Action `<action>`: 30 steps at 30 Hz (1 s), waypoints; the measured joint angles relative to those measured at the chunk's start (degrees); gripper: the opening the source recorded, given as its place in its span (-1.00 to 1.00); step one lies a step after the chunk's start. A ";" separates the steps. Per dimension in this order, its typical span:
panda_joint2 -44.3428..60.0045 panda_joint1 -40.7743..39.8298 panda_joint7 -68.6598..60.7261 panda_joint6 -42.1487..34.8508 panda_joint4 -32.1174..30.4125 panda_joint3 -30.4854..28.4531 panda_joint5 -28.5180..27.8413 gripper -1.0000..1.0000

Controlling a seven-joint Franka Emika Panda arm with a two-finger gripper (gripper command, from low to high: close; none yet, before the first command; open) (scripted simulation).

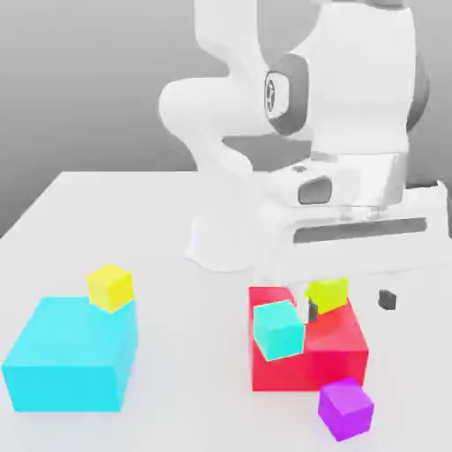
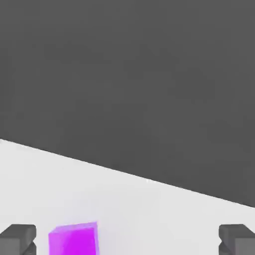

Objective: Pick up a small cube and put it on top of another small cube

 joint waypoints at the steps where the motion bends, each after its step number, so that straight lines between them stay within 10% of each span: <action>1: 2.08 0.41 0.14 0.84 -0.37 0.12 -0.27 0.00; 9: 18.72 4.16 2.85 10.78 -0.15 -1.97 -4.23 0.00; 10: 20.34 4.83 3.06 12.06 0.16 -2.71 -4.52 -1.00; 30: -5.06 4.56 -15.29 -3.38 -9.65 2.27 1.02 -1.00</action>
